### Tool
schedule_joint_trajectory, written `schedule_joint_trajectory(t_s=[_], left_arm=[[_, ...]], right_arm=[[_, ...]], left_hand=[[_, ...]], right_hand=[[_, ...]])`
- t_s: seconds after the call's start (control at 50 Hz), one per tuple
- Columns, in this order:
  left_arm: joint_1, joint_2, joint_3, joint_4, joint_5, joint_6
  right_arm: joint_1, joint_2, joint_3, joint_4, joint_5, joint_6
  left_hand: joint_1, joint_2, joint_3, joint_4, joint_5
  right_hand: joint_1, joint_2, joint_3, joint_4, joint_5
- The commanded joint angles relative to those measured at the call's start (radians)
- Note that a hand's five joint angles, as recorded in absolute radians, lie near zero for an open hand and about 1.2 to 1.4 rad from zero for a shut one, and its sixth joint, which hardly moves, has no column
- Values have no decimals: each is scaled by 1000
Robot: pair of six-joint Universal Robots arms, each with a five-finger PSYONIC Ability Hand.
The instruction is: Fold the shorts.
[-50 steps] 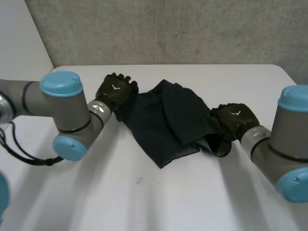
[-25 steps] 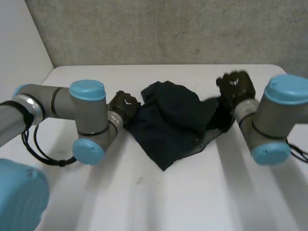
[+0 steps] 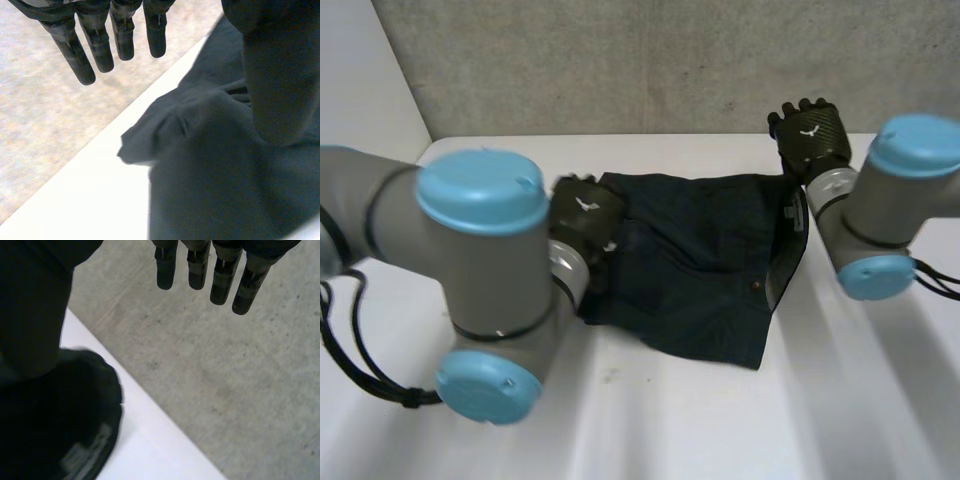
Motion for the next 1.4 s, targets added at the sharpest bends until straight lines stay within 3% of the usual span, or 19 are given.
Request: schedule_joint_trajectory(t_s=[0.02, 0.12, 0.22, 0.34, 0.4, 0.54, 0.82, 1.12, 1.2, 1.22, 1.26, 1.4], left_arm=[[114, 104, -56, 1, 45, -8], [226, 128, -86, 8, 186, -8], [346, 110, -90, 1, 398, -11], [453, 1, -89, -3, 513, -8], [463, -30, -89, -6, 525, -2], [470, -67, -89, -67, 544, -8], [452, -100, -103, -114, 548, -9], [406, -142, -78, -97, 544, -12], [387, -148, -63, -92, 541, -15], [380, -148, -58, -91, 541, -15], [374, -149, -57, -89, 541, -17], [334, -174, -34, -87, 536, -34]], right_arm=[[-16, -239, 197, 298, -3, 69], [-11, -346, 380, 341, -7, 230], [-9, -478, 537, 327, -28, 324], [-5, -554, 709, 299, -178, 345], [-3, -547, 752, 266, -220, 350], [26, -443, 793, 135, -221, 356], [66, -296, 760, 29, -212, 334], [84, -199, 714, -38, -50, 206], [84, -196, 708, -64, -36, 195], [83, -196, 703, -72, -36, 195], [81, -201, 700, -75, -36, 195], [72, -256, 683, -72, -31, 212]], left_hand=[[-44, -30, -38, -34, -25], [-27, -12, -20, -16, -8], [-6, 8, 0, 4, 13], [120, 134, 126, 130, 139], [158, 173, 165, 168, 177], [202, 217, 209, 212, 221], [282, 296, 288, 292, 301], [296, 311, 303, 306, 315], [375, 390, 382, 386, 394], [402, 416, 408, 412, 421], [414, 428, 420, 424, 433], [463, 478, 470, 474, 482]], right_hand=[[-23, -39, -34, -56, -59], [63, 47, 52, 30, 28], [136, 120, 126, 104, 101], [242, 226, 232, 210, 207], [295, 279, 284, 262, 260], [542, 525, 531, 509, 506], [545, 529, 534, 512, 509], [565, 549, 555, 532, 530], [776, 760, 766, 743, 741], [998, 981, 987, 965, 962], [1198, 1181, 1187, 1165, 1162], [1198, 1182, 1188, 1166, 1163]])
